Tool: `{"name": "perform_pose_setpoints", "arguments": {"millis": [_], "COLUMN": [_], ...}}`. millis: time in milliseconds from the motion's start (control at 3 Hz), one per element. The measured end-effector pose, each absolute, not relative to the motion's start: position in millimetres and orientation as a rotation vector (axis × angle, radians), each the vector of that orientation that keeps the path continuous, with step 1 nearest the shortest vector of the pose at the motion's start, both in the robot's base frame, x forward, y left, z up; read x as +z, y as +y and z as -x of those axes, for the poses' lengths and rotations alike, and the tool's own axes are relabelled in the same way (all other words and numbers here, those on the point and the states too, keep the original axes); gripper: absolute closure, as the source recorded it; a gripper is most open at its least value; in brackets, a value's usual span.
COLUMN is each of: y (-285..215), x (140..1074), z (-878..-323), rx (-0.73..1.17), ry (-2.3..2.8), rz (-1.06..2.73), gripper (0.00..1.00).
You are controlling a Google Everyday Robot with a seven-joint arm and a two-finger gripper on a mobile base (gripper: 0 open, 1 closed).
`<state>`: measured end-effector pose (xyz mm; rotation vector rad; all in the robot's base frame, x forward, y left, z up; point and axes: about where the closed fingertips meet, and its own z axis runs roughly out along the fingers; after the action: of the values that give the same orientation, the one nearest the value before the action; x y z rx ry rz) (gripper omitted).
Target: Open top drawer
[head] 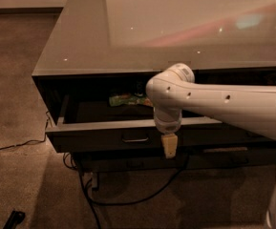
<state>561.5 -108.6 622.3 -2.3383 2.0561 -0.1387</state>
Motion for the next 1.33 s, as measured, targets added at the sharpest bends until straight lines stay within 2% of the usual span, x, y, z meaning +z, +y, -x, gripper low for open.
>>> {"name": "perform_pose_setpoints", "arguments": {"millis": [333,667,1000,1333], "y": [-126.9,-127.0,-127.9,-128.0], "x": [618.9,622.6,627.5,626.0], "z": [-540.4,-540.0,-512.2,-507.7], "rx": [-0.175,-0.176,-0.206,-0.209], "ry": [2.147,2.148,2.183,2.185], "rz": [2.303,2.302,2.302,2.303], "gripper": [0.42,0.65,0.88,0.85]}}
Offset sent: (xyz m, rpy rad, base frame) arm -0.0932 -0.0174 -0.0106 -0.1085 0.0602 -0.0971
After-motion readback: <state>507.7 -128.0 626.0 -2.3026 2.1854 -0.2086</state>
